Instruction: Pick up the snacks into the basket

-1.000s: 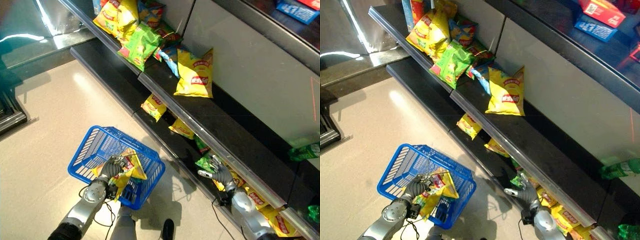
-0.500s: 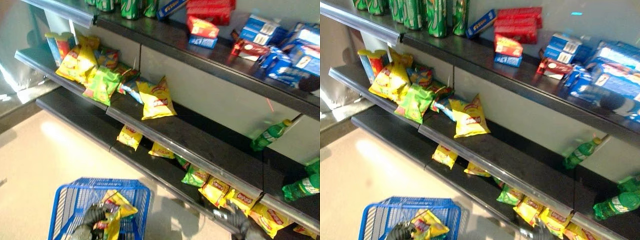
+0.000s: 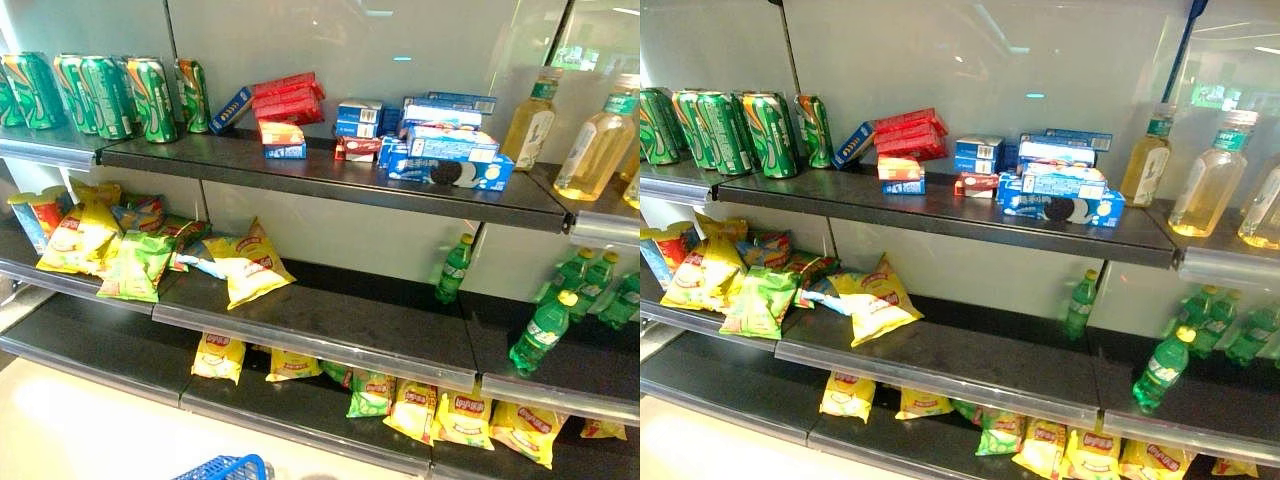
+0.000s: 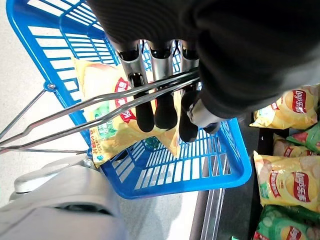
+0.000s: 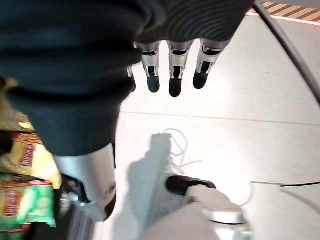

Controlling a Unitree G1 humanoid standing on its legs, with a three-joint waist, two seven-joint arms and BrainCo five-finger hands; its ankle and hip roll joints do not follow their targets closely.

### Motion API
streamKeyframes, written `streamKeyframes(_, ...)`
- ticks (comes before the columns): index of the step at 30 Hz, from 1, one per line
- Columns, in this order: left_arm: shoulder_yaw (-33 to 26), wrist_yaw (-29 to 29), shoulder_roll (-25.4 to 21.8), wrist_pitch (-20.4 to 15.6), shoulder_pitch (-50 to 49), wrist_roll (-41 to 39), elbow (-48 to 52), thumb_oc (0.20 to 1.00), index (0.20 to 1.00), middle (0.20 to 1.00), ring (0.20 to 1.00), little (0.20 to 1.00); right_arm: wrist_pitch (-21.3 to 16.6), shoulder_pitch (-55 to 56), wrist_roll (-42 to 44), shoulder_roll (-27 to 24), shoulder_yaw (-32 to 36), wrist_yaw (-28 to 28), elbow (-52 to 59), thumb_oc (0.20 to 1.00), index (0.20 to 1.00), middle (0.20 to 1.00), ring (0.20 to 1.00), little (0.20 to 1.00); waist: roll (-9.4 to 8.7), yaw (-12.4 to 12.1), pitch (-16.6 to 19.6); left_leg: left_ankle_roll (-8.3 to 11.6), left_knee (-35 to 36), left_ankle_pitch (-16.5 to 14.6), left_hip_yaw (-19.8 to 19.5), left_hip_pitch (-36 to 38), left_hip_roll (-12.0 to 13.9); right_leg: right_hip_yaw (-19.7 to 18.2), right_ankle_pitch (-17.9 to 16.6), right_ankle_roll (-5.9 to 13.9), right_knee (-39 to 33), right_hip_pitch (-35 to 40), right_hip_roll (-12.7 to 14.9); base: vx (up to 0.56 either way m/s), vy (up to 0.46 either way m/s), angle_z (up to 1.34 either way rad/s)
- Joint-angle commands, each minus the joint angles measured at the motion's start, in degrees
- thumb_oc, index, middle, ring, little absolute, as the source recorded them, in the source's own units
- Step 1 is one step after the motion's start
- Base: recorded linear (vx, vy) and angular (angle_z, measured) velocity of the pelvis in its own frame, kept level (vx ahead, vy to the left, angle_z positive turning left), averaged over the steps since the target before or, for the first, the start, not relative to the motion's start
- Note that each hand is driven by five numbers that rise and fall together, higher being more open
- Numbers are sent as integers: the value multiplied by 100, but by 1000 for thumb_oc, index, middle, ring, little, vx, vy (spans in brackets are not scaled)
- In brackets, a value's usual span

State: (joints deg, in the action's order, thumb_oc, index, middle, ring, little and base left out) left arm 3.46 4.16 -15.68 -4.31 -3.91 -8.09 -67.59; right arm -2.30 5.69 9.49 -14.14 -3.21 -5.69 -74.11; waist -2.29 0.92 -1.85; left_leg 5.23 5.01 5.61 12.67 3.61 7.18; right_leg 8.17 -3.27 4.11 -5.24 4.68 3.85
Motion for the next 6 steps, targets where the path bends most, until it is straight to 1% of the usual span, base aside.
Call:
streamKeyframes(1, 287, -93, 33, -99, 265, 377, -55, 200, 200, 200, 200, 200, -81, -695, -87, -29, -146, -59, -45, 1000, 1000, 1000, 1000, 1000, -93, 22, -297, -275, -625, -668, -206, -187, -204, -377, 96, 455, 58, -177, 137, -7, -21, -21)
streamKeyframes(2, 378, -106, 45, -113, 300, 382, 8, 200, 200, 200, 200, 200, -88, -722, -73, -27, -190, -58, -5, 1000, 1000, 1000, 1000, 1000, -90, 5, -309, -272, -700, -687, -367, -219, -249, -425, 93, 437, 61, -176, 137, -8, -35, -21)
streamKeyframes(3, 436, -102, 51, -115, 368, 388, -28, 200, 200, 200, 200, 200, -91, -769, -70, -24, -260, -20, 15, 1000, 1000, 1000, 1000, 1000, -79, -5, -329, -284, -779, -736, -633, -256, -342, -438, 94, 392, 69, -145, 127, -11, -24, -13)
streamKeyframes(6, 464, -117, 74, -110, 400, 383, -76, 200, 200, 200, 200, 200, -86, -802, -78, -40, -275, -8, -8, 1000, 1000, 1000, 1000, 1000, -62, 4, -310, -310, -798, -792, -729, -218, -398, -439, 111, 374, 79, -90, 128, 29, -3, -10)
